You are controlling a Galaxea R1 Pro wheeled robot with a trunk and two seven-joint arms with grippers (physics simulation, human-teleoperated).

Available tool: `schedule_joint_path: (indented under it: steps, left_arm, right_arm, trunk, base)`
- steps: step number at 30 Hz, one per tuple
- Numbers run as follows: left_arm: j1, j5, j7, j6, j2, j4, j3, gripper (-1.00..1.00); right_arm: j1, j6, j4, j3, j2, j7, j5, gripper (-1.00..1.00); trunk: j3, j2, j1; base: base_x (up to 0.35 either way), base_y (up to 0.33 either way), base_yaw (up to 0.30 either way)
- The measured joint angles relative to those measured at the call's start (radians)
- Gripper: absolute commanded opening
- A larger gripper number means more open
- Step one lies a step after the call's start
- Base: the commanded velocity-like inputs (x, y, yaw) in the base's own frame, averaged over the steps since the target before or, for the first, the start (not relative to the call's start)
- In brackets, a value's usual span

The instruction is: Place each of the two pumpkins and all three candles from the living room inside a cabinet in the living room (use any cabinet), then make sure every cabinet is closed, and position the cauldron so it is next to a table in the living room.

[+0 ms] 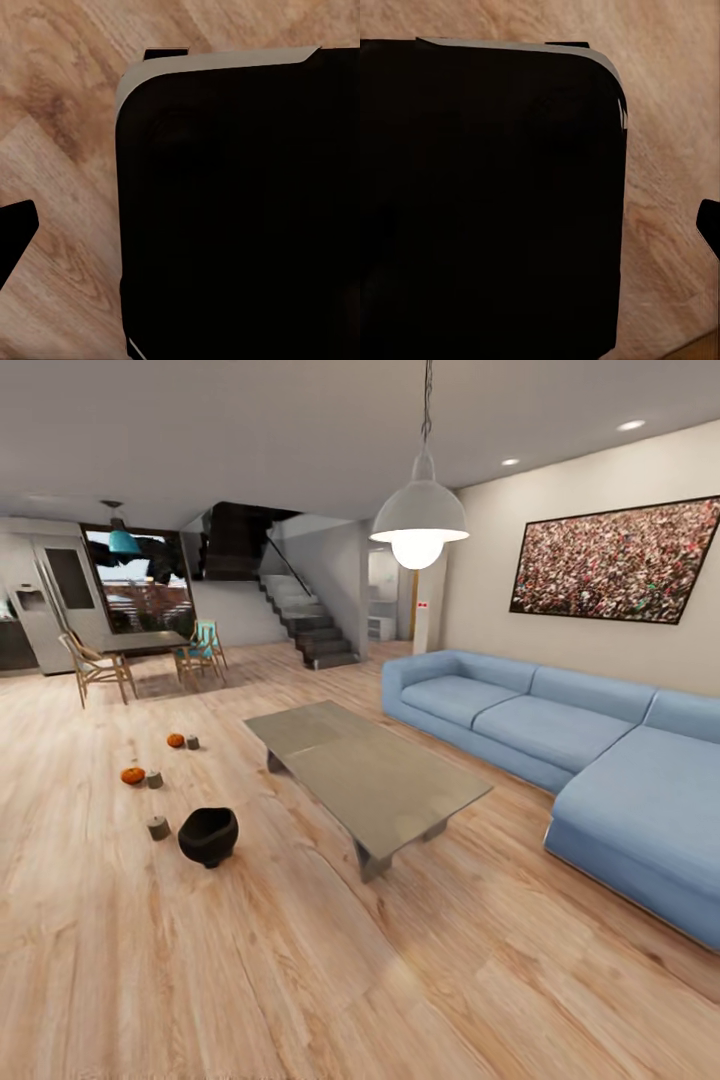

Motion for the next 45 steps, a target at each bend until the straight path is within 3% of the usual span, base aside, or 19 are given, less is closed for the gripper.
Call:
schedule_joint_path:
  steps: [45]
  left_arm:
    - [0.000, 0.001, 0.009, 0.000, 0.004, 0.000, 0.000, 1.00]
  right_arm:
    - [0.000, 0.001, 0.004, 0.000, -0.002, -0.001, 0.001, 1.00]
  trunk:
    - [0.000, 0.000, 0.000]
  base:
    - [0.000, 0.000, 0.263]
